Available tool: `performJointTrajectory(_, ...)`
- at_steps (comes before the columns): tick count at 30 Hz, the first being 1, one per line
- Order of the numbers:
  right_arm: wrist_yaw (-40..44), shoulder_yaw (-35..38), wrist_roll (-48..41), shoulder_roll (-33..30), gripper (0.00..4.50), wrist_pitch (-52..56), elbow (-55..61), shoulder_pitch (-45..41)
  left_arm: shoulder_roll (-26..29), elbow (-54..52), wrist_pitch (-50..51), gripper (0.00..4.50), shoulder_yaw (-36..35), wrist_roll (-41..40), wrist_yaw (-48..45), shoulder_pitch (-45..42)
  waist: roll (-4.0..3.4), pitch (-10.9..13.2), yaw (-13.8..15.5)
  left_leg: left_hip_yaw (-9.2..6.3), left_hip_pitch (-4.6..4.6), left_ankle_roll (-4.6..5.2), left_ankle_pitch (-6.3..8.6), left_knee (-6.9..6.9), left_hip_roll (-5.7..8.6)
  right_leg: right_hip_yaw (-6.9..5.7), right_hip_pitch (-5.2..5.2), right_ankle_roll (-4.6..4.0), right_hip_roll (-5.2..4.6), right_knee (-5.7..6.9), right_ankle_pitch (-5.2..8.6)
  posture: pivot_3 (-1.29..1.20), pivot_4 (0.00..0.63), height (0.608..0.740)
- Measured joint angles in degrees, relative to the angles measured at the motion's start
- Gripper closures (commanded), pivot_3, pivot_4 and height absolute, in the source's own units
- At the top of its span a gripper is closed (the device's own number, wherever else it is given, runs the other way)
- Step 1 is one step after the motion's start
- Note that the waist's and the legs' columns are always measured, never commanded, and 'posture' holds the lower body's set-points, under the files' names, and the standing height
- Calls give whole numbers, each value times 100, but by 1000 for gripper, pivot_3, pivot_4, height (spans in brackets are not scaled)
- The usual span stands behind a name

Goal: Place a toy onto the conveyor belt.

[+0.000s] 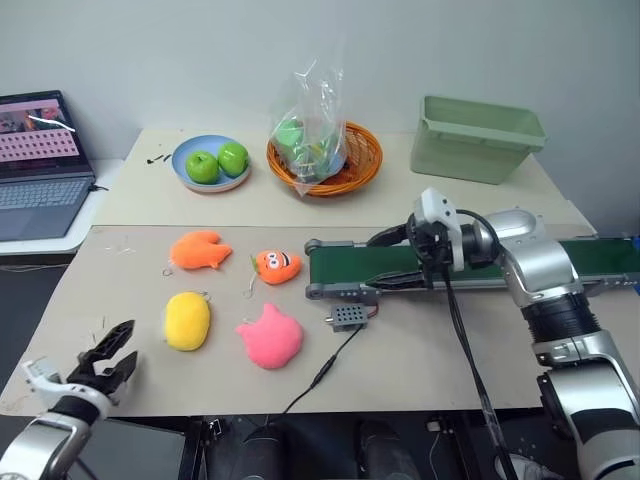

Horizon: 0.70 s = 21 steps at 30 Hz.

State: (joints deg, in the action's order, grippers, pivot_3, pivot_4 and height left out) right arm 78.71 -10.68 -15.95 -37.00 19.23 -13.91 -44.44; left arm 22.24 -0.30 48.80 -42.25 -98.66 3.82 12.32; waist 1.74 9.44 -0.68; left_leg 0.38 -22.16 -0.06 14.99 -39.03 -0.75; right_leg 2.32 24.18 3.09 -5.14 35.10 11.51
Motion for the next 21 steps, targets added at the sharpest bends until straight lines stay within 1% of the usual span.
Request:
performJointTrajectory(5,-93,80,8,-156,0,1,21,6,-65,48,-140,59,341,354,-2,-359,0,0,-7,0,2,0,0,0,1,1,-1,0,0,1,0,0,150,740)
performJointTrajectory(12,-295,234,-2,-370,0,102,399,193,-44,559,-143,59,553,790,-219,-780,0,0,-10,0,2,0,0,1,1,1,-1,0,0,1,0,0,150,740)
performJointTrajectory(13,-327,246,-3,-406,0,125,450,236,-37,604,-129,590,566,852,-261,-820,-1,0,-6,0,3,1,0,1,1,1,-2,0,0,2,0,0,150,740)
performJointTrajectory(14,-361,250,-2,-419,0,140,470,252,-23,661,-119,757,587,908,-280,-850,-1,0,-3,0,4,0,0,1,1,1,-3,0,0,2,0,0,150,740)
performJointTrajectory(15,-398,255,-2,-430,0,156,499,266,-19,755,-103,1238,612,998,-309,-903,-2,-1,-1,0,4,1,0,1,2,1,-3,0,0,3,0,0,150,740)
performJointTrajectory(18,-450,266,-3,-460,0,181,575,278,-12,889,-79,2272,677,1210,-379,-988,-3,-1,-3,0,4,1,0,1,2,1,-2,0,0,3,0,0,150,740)
performJointTrajectory(20,-493,282,-6,-480,0,195,610,291,-13,973,-53,3095,694,1329,-415,-1041,-3,-1,-2,0,2,1,0,1,2,1,-2,0,-1,0,0,0,150,740)
performJointTrajectory(21,-511,284,-6,-482,0,200,616,294,-13,996,-44,3326,694,1341,-425,-1055,-3,-1,-3,0,1,1,0,1,1,1,-1,1,0,0,0,0,150,740)
